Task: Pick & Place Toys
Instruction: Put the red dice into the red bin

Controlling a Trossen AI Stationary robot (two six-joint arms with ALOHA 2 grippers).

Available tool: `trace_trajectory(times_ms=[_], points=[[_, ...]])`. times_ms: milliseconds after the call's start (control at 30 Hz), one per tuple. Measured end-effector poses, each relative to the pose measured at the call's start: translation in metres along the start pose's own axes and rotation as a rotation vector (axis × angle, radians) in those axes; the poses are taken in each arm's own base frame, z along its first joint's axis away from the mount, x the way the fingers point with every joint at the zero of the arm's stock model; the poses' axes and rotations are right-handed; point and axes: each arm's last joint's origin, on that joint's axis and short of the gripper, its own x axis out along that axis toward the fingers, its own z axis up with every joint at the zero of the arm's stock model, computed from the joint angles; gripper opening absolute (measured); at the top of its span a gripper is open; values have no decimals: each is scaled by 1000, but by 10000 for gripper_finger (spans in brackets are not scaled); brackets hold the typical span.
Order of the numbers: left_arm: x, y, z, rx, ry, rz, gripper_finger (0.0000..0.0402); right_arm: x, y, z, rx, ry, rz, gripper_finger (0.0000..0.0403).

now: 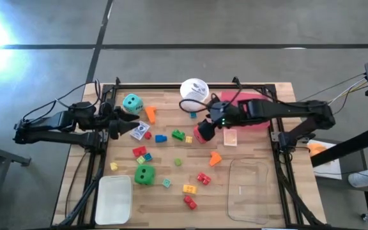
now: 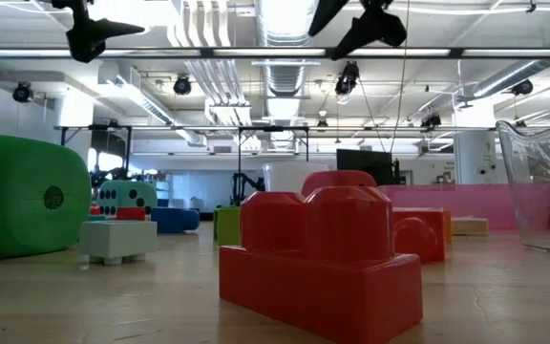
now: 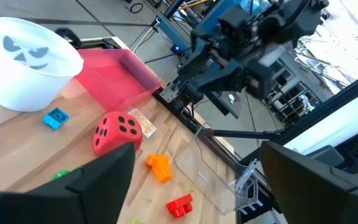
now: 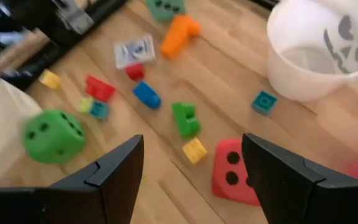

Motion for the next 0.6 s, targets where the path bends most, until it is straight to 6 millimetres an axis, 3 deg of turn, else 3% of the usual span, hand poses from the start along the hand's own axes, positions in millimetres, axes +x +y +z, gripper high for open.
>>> trace_trajectory(times_ms=[200, 600], points=[[0, 0, 0, -23, 0, -1, 372, 23, -11, -8, -7, 97, -72, 263], [0, 0, -1, -46, 19, -10, 374, 81, -59, -3, 87, 351, -71, 263]])
